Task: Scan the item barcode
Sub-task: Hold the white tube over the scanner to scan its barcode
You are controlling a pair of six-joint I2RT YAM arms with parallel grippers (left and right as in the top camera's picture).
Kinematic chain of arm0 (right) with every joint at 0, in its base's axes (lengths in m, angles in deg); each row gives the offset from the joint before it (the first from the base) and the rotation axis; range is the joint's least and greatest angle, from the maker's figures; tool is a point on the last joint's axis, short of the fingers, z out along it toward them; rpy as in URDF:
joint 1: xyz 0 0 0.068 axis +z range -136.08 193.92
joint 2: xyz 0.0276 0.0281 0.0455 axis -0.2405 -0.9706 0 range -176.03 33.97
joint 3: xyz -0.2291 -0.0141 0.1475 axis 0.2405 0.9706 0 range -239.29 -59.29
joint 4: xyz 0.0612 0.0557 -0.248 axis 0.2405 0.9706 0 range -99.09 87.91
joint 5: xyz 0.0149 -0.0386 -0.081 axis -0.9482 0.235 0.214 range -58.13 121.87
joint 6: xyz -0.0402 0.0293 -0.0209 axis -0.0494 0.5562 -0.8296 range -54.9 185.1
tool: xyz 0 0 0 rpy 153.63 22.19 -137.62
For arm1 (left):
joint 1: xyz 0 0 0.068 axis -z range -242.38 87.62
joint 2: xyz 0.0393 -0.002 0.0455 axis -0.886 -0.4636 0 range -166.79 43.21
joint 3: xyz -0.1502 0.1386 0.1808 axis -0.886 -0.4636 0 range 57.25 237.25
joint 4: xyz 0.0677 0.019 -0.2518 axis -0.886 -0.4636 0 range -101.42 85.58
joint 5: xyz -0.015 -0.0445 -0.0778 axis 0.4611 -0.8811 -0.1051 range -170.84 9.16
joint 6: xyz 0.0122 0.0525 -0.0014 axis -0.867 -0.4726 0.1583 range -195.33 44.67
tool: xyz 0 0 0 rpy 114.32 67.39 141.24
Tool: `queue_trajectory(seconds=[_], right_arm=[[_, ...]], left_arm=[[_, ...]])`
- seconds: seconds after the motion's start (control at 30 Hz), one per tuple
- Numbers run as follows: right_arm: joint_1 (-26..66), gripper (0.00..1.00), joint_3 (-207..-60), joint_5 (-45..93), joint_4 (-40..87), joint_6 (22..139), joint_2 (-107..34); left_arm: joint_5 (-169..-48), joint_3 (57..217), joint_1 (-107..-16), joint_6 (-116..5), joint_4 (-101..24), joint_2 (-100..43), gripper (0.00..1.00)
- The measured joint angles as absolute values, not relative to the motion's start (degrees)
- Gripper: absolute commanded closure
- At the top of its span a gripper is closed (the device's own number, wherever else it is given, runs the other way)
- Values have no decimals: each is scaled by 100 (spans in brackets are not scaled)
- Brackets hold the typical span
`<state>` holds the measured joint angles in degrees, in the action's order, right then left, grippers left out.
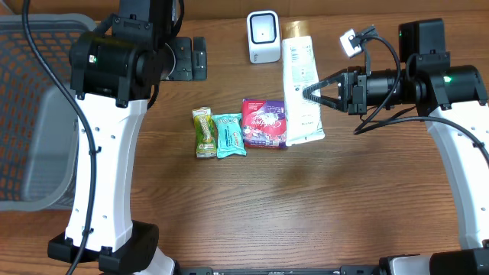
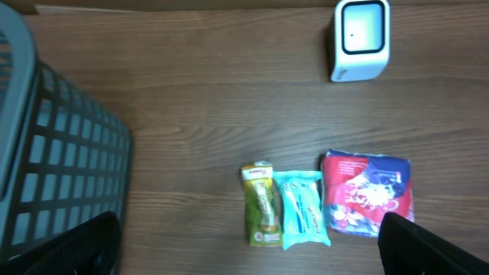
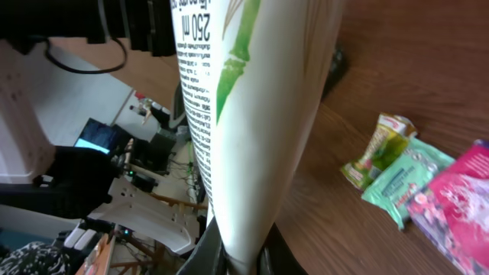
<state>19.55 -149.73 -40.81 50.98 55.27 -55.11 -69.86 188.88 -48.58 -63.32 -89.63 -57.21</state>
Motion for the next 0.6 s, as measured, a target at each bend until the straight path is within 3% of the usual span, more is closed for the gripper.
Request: queue_trajectory(seconds=[0.33, 0.6], right_arm=[[1955, 96, -14973, -3703, 4661, 6222, -5511], [2311, 97, -15119, -2001, 5002, 6533, -5511]], left_arm=[[-6824, 18888, -4858, -6332, -8950, -5721, 0], [-6918, 18890, -4956, -6380, -8804, -5721, 0]])
